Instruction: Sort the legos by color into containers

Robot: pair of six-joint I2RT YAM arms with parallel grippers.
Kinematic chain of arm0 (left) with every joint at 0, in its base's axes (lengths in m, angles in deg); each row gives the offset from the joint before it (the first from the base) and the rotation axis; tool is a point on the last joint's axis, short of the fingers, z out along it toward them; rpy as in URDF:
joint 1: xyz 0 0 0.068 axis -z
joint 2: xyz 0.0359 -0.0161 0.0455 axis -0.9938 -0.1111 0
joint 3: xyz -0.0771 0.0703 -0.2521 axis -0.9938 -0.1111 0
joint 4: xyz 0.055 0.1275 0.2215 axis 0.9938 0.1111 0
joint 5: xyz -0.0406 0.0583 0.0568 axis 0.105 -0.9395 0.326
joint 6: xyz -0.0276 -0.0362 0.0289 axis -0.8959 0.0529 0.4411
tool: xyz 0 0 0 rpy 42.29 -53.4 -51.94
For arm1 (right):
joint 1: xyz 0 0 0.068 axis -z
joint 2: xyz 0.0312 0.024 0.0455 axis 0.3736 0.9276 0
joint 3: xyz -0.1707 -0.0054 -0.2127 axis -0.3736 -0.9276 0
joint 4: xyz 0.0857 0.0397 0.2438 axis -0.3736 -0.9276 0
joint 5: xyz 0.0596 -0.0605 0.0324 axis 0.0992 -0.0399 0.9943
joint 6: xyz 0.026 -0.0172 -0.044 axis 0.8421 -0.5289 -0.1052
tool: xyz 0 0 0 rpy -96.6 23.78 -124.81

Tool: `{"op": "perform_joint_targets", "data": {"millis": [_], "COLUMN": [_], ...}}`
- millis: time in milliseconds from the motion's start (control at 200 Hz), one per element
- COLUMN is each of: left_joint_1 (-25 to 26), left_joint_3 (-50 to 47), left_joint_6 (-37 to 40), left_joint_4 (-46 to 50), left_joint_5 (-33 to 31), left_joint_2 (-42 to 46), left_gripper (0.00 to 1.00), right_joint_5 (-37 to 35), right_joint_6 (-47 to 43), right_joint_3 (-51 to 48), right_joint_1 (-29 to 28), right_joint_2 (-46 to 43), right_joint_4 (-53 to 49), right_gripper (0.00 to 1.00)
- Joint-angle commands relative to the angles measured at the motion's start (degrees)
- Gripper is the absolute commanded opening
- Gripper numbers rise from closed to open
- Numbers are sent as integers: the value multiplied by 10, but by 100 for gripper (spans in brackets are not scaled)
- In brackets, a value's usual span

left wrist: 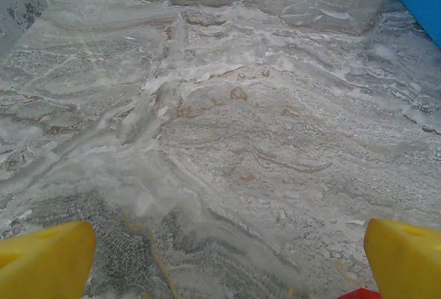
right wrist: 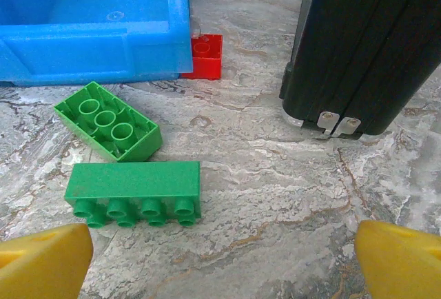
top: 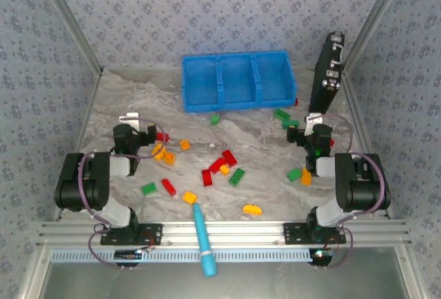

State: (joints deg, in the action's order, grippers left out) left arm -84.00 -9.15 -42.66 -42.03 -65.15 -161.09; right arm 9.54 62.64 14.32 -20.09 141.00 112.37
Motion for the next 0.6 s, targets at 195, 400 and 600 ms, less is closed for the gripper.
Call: {"op": "perform_joint_targets", "data": {"millis": [195,400,600], "left_joint_1": [-3,-3,-4], "left_joint_3": [8,8,8], "left_joint_6": [-5,-5,-5], "left_joint_4": [-3,-3,-2], "left_joint_5": [9,9,9], "left_joint_2": [4,4,4], "left_gripper": [100,100,100], "right_joint_5": [5,6,6], "right_joint_6": [5,6,6], "right_joint_3": [8,8,8], "right_joint_1": [2,3,3], "right_joint_2": [-1,-1,-1], "right_joint_4": [7,7,7], "right_gripper": [100,100,99]}}
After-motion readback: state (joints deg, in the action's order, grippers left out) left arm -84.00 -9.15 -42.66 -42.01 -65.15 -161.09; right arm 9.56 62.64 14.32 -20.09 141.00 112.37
